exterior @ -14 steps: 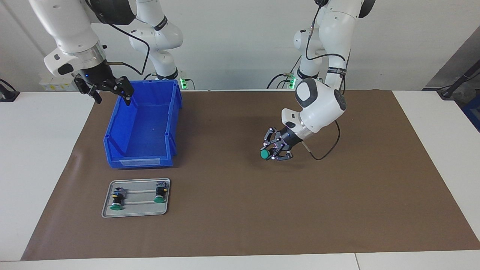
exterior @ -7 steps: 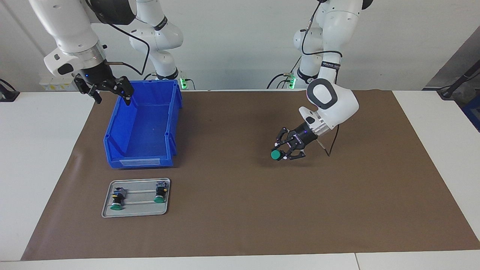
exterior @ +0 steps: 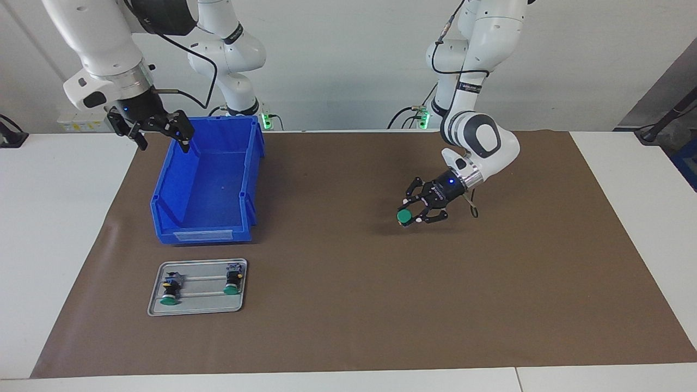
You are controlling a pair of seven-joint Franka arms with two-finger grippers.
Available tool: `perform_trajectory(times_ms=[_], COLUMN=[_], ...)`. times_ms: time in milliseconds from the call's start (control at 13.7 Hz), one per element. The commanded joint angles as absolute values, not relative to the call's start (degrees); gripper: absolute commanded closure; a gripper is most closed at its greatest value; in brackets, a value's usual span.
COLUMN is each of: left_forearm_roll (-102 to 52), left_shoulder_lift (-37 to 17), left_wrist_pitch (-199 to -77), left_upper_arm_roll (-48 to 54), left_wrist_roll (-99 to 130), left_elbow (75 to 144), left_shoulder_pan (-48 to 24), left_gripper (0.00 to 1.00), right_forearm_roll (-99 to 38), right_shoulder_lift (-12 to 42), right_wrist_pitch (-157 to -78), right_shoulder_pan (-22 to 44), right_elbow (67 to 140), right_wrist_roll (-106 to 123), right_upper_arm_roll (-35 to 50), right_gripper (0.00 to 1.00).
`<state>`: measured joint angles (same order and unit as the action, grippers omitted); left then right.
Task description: Place and press button with both arms
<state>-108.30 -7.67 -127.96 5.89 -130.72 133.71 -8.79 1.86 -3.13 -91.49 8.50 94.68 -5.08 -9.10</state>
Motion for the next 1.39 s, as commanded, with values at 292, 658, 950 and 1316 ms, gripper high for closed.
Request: perform_trajectory(times_ms=[292, 658, 950, 1316], left_forearm_roll=[-118.12, -117.86, -117.77, -117.51], left_shoulder_lift=[-7.73, -8.17, -8.09, -8.0], left_wrist_pitch=[-112.78, -114.85, -115.14, -115.49], left_upper_arm_roll=[2.55, 1.85, 1.85, 1.85], left_wrist_roll=[-146.67, -152.83, -153.46, -153.46], left_elbow=[141.85, 145.2, 145.11, 144.93], left_shoulder_pan=[-8.53, -8.26, -7.56, -7.38], left_gripper=[1.0, 1.0, 1.0, 0.27], right_forearm_roll=[2.55, 2.55, 1.85, 1.14], right_shoulder_lift=[-4.57, -4.57, -4.57, -4.39], right_wrist_pitch=[-91.76, -91.85, -92.11, -92.46], right_shoulder_pan=[7.65, 7.73, 7.56, 6.94], right_elbow=[96.33, 96.33, 96.42, 96.24], right_wrist_roll=[-4.31, -4.31, -4.31, -4.31], right_upper_arm_roll=[-8.35, -8.35, -8.35, -8.52], right_gripper=[0.0, 0.0, 0.0, 0.0])
